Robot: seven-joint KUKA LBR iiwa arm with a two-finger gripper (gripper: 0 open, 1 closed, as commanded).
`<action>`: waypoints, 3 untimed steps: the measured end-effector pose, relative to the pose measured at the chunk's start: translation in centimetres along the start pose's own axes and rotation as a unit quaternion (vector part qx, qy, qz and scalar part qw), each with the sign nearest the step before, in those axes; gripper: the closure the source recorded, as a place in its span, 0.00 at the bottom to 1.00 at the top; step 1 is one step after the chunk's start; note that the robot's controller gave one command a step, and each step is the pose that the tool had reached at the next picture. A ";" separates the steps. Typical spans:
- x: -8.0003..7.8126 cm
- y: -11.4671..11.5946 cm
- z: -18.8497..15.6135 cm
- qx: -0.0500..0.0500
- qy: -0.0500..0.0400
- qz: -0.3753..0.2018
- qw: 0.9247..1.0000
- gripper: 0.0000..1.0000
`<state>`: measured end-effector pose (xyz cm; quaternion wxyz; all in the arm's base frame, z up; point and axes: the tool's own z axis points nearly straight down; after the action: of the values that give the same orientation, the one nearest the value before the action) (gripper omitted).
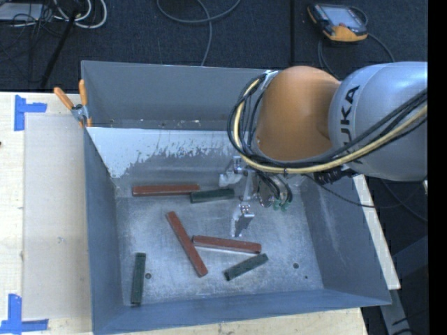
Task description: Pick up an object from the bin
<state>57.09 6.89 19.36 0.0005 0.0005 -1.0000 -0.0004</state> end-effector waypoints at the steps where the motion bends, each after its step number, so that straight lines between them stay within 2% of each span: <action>1: 0.0 0.0 0.0 0.000 0.000 0.000 1.000 0.00; 2: -0.4 -0.2 -4.8 0.000 0.000 -0.048 0.999 0.00; 3: 1.8 -0.1 -2.7 0.000 -0.006 -0.083 0.997 0.00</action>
Offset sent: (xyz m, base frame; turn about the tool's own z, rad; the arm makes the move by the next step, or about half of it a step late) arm 0.0124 -0.0064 0.1308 -0.2561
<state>55.29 6.83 22.03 -0.0055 0.0833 -0.9965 -0.0002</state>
